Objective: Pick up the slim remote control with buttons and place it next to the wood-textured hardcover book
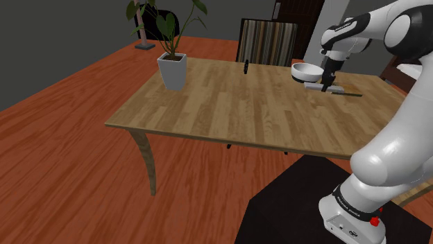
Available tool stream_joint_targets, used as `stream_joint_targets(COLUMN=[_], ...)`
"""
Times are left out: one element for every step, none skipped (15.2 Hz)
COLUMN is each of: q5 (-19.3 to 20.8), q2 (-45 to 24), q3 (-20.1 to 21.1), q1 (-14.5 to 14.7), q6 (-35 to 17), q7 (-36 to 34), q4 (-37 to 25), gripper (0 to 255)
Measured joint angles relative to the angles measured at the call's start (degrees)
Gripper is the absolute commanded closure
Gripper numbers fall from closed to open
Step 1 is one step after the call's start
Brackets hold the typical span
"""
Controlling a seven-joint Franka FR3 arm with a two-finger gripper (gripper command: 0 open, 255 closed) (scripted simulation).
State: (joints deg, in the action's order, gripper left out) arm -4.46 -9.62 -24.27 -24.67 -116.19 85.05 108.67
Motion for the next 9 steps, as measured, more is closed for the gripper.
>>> stream_joint_targets(q5=[-0.2, -0.5, -0.7, -0.8, -1.3, -1.6, -2.0, -2.8, -3.0], q2=[-0.4, -0.8, -1.3, -1.3, -2.2, -2.6, -3.4, -4.8, -5.2], q3=[-0.4, -0.9, -1.4, -1.9, -2.3, -2.8, -3.2, -3.6, -3.9], q1=[-0.7, -1.5, -2.4, -3.2, -4.1, -5.0, -6.0, -7.2, -7.9], q6=[0.1, 0.2, 0.7, 0.7, 1.1, 0.7, 0.7, 1.3, 1.6], q7=[1.2, 2.5, 3.9, 5.2, 6.8, 8.2, 9.7, 11.4, 12.5], q4=[-0.4, -0.8, -1.8, -1.8, -2.8, -2.9, -3.4, -5.2, -5.8], gripper=[255, 255, 255, 255, 255, 255, 255, 255, 255])
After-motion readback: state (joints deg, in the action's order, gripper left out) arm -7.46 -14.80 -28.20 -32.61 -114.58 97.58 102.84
